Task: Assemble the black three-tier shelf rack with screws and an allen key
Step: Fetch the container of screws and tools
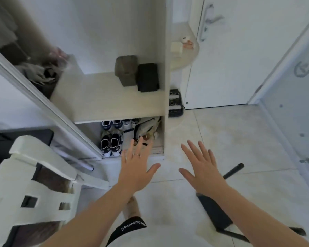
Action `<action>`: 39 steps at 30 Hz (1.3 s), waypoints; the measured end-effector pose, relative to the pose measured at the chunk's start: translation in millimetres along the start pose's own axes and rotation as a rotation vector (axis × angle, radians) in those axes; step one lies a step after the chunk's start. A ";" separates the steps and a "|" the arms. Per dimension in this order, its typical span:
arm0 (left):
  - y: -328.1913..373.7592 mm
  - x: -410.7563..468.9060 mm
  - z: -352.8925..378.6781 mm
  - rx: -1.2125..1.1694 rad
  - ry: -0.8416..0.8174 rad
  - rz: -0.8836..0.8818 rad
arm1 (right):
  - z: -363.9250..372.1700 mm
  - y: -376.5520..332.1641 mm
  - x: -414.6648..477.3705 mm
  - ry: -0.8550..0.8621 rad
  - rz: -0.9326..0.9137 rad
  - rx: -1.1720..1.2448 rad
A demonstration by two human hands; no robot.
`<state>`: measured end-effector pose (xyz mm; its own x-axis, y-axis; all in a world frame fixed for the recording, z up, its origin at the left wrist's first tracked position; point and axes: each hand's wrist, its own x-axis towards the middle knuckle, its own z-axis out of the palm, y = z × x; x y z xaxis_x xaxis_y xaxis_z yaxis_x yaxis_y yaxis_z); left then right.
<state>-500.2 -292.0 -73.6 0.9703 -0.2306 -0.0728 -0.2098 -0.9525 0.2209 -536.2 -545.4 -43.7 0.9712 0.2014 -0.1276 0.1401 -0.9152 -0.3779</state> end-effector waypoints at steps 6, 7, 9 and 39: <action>-113.8 36.5 -28.0 -0.002 -0.001 -0.057 | 9.6 -86.2 109.1 -0.012 -0.001 -0.006; -132.2 42.8 -32.9 0.002 0.003 -0.057 | 11.2 -99.7 125.1 -0.013 0.005 0.009; -166.1 57.0 -42.8 0.000 0.006 -0.066 | 14.0 -123.9 154.9 -0.014 0.009 0.025; -301.3 441.3 -73.0 -0.463 -0.228 -0.401 | 11.2 -126.2 598.9 -0.215 0.191 0.158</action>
<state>-0.1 -92.3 -101.3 0.9020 0.0394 -0.4299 0.2857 -0.8010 0.5260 25.6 -305.4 -82.7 0.9116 0.1163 -0.3943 -0.0883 -0.8814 -0.4640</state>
